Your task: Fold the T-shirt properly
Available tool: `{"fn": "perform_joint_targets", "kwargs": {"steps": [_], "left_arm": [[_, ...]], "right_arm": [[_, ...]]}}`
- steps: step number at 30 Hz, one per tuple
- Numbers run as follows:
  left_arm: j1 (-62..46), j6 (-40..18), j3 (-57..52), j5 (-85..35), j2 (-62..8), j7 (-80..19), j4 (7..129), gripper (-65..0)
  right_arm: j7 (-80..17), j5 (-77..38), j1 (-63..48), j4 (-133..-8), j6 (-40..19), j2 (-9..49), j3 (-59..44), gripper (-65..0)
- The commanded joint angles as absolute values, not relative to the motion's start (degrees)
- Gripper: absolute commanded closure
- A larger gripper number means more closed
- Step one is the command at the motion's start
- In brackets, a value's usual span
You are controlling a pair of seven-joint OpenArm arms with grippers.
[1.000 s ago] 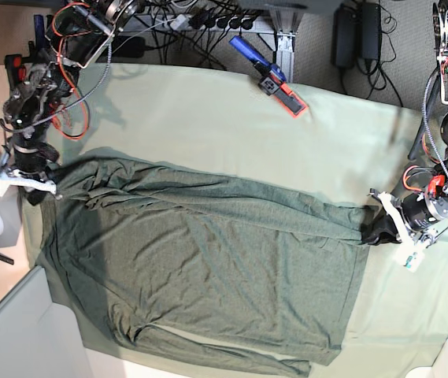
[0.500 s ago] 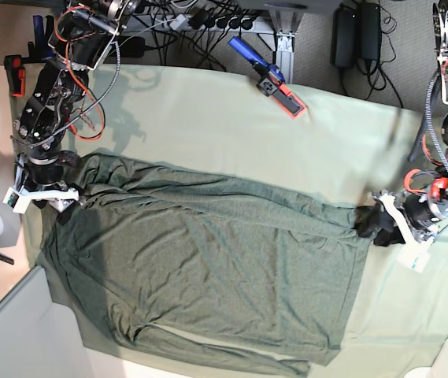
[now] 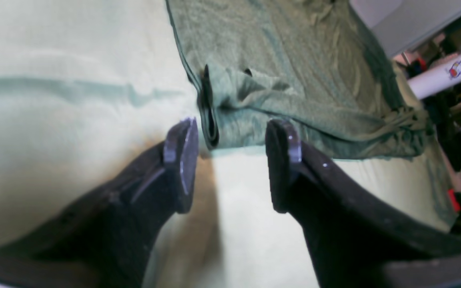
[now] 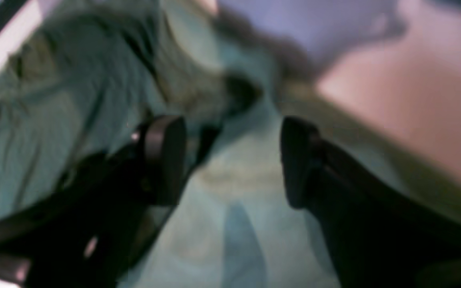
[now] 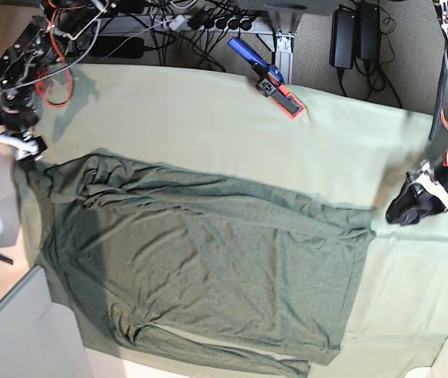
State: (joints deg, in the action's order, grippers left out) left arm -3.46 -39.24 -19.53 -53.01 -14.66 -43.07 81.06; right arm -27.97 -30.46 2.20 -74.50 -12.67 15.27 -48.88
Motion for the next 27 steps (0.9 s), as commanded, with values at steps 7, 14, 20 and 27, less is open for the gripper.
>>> {"fn": "perform_joint_targets", "kwargs": {"steps": [7, 14, 20, 27], "left_arm": [[-3.2, -40.0, -19.6, -54.5, -10.1, -42.7, 80.9, -31.0], [-3.1, -38.1, -19.6, -50.7, -7.0, -41.0, 79.9, -31.8], [-2.7, -34.6, -19.6, -46.6, -5.3, -39.1, 79.9, -31.8], [-0.6, -29.5, -19.6, -38.6, -2.5, -35.6, 79.7, -31.9]], "right_arm": [[-23.2, -32.6, 8.4, -62.8, -16.7, 16.6, -48.0, -37.1], [-24.4, -33.5, 13.7, -58.9, -18.1, 16.3, -43.6, -37.1], [-24.4, -33.5, 13.9, -58.9, -18.0, 16.0, -39.9, -37.1], [-24.5, -33.0, 13.6, -58.9, -18.1, 15.7, -39.9, -37.1]]}}
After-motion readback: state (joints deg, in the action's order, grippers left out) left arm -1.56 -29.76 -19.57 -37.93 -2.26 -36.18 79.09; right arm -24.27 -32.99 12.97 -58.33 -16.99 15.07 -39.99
